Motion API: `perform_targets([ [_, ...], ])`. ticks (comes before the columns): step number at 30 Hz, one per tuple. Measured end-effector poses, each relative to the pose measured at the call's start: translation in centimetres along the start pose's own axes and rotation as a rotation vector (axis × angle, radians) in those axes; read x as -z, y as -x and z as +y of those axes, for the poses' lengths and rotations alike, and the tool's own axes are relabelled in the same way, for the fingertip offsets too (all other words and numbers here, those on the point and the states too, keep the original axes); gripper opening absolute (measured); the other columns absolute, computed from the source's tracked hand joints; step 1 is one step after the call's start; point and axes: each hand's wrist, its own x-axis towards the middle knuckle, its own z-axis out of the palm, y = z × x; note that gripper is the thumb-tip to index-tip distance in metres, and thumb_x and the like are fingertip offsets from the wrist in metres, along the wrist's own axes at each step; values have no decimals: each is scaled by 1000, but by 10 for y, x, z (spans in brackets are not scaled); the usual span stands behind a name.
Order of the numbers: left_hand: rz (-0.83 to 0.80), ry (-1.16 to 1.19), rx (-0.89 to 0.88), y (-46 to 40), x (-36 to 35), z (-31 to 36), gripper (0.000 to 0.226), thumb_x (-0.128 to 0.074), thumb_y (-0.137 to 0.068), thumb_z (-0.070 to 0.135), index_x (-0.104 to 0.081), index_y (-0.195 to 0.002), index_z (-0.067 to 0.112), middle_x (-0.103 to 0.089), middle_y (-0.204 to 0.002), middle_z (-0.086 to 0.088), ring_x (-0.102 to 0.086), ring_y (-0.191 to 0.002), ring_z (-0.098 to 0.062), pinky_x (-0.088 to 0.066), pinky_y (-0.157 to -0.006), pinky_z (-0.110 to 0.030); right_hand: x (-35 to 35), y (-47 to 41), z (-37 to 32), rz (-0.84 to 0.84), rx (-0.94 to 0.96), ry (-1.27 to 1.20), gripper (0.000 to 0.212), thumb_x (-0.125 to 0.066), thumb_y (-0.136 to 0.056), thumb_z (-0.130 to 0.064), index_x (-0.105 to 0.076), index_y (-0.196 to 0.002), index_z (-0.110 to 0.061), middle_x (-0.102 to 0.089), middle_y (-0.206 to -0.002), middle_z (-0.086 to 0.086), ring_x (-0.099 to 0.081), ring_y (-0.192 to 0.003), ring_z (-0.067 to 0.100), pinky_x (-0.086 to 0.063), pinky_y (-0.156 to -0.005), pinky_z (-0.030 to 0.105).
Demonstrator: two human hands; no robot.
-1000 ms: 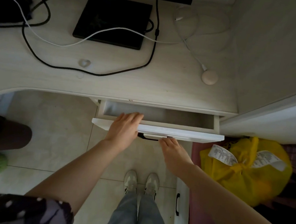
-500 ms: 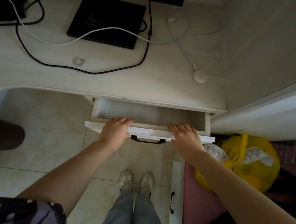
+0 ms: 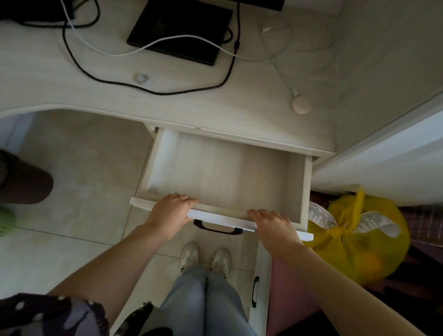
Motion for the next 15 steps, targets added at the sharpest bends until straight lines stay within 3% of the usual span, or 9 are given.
perform_targets([
  [4,-60,-10,45,28,-11,7,47,-59,-90,19,-48,-136,20,-56,-133,3,-47,-124,-20,-34,-103,-28,-12,23,-11,-47,15,11,56,-56,-91,-14,-31,-139,-27,-51,-132,0,-52,-117,25,-47,-97,41],
  [15,-29,112,92,57,-20,13,47,-52,-91,15,-46,-138,18,-52,-136,0,-43,-128,-19,-35,-104,-30,-12,39,-18,-139,24,-92,46,-51,-94,-25,-36,-138,-26,-51,-133,1,-52,-118,23,-48,-96,39],
])
